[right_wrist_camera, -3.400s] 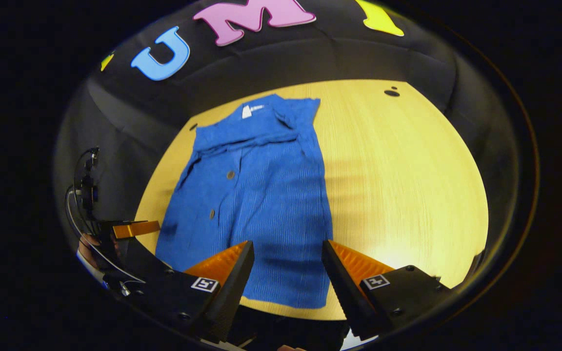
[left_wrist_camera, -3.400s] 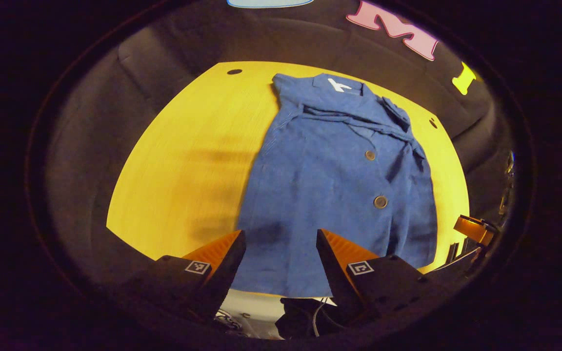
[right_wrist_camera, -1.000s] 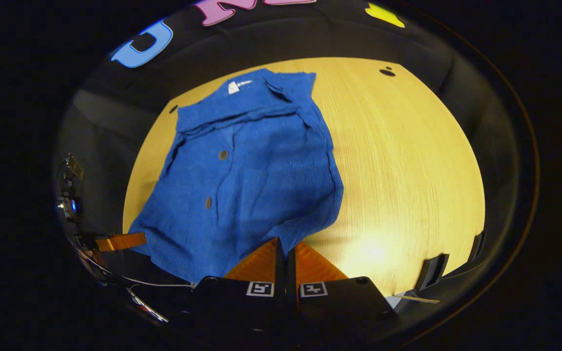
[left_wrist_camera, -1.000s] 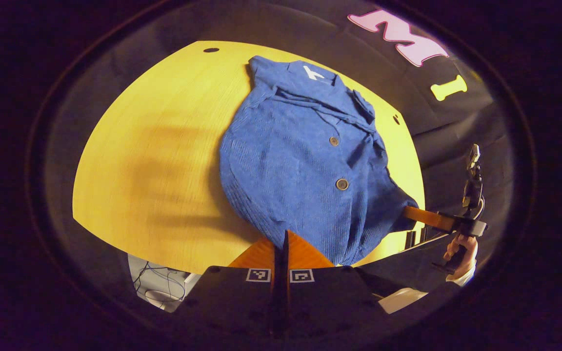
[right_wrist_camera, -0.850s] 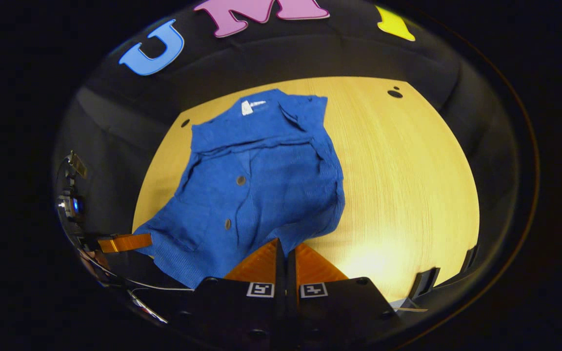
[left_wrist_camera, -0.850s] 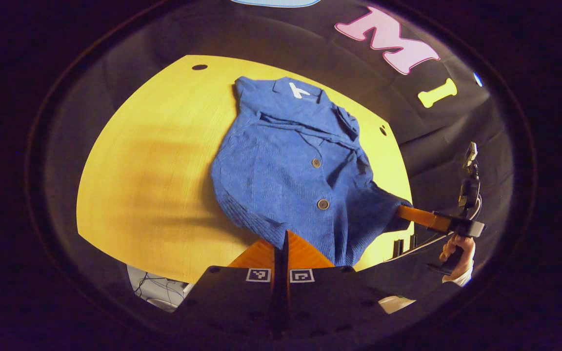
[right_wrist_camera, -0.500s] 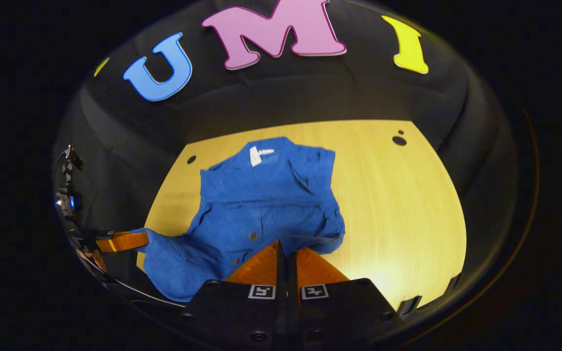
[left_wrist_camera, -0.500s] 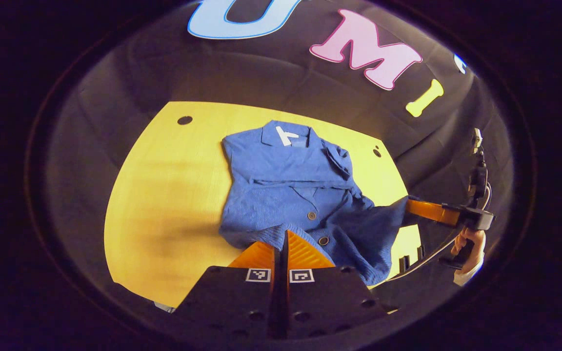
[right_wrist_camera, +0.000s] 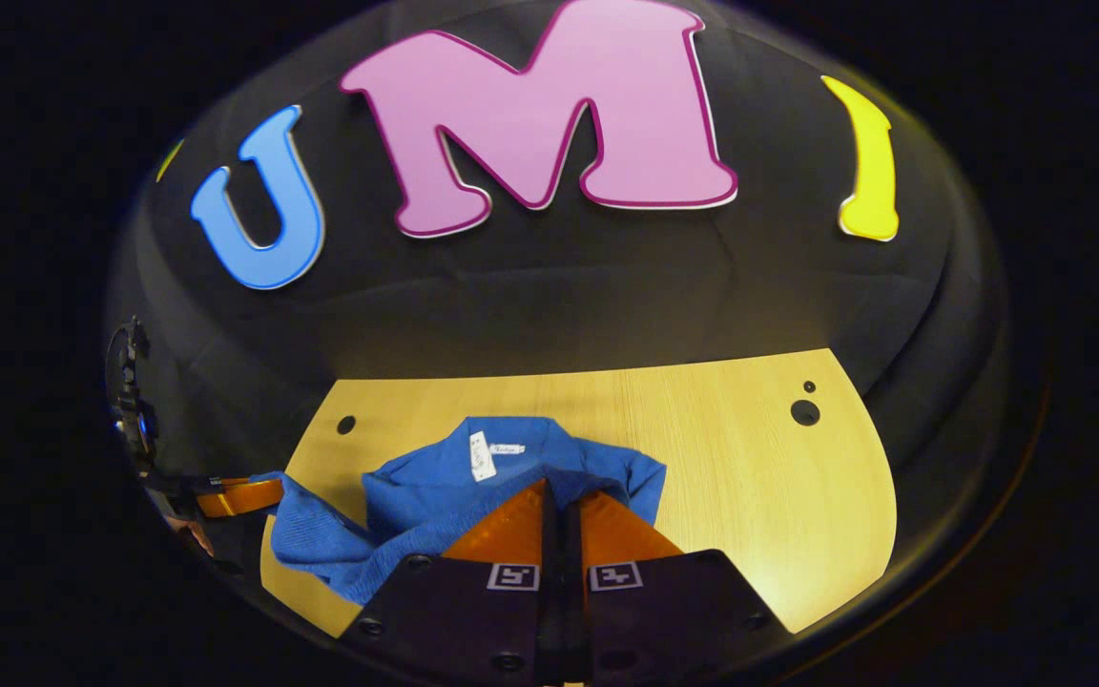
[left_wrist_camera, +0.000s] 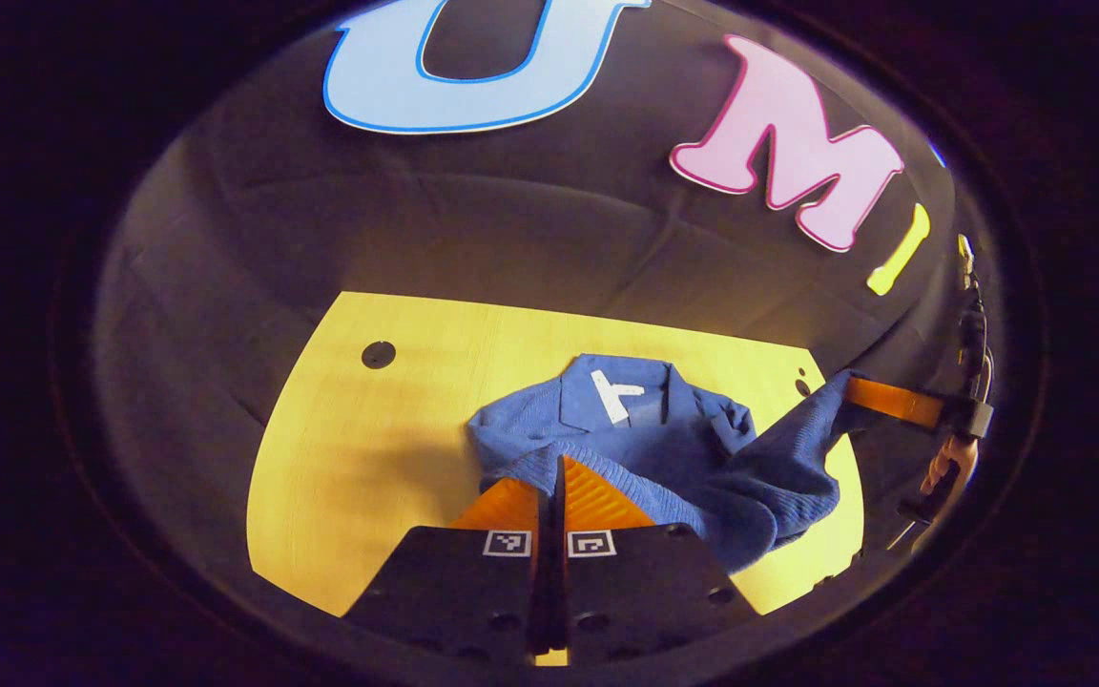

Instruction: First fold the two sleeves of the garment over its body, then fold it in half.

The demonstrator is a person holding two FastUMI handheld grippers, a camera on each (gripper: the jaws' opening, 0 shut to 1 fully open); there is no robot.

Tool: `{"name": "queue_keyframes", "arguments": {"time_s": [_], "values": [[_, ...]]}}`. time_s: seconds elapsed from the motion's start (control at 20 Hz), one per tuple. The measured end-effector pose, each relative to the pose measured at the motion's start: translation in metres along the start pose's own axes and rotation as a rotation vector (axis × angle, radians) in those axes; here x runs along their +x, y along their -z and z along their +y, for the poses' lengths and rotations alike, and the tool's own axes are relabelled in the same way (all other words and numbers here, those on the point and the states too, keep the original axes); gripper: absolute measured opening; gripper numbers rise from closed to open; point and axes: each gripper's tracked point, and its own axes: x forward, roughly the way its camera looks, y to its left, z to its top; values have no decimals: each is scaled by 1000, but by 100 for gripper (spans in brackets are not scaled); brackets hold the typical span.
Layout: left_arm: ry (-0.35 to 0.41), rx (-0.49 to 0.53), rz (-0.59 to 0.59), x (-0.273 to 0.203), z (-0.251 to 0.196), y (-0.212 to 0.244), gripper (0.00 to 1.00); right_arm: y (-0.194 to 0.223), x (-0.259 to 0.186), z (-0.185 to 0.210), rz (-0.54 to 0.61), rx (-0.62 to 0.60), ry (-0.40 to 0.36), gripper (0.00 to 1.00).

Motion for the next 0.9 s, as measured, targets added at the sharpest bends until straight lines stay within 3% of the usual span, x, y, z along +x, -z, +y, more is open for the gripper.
{"name": "queue_keyframes", "arguments": {"time_s": [0.15,0.25,0.4,0.5,0.55,0.6,0.65,0.7,0.8,0.9], "values": [[-116,-24,74,65,22,-6,0,20,78,-38,71,37,84,4],[-203,22,155,95,27,-3,0,46,116,-49,141,33,108,4],[-241,47,105,119,23,-15,0,62,154,-51,163,53,105,5],[-217,66,102,123,15,-12,27,69,172,-55,183,89,87,10],[-218,66,93,122,13,-13,51,73,178,-55,198,111,66,14],[-219,63,77,124,19,-19,63,80,182,-57,221,128,62,21],[-222,60,62,125,20,-21,76,81,184,-52,234,155,31,22],[-218,58,51,125,19,-23,76,78,185,-43,233,188,-14,47],[-207,59,21,121,17,-28,75,65,183,-39,182,197,-35,97],[-195,40,-47,117,17,-41,78,54,180,-37,140,206,-56,97]]}}
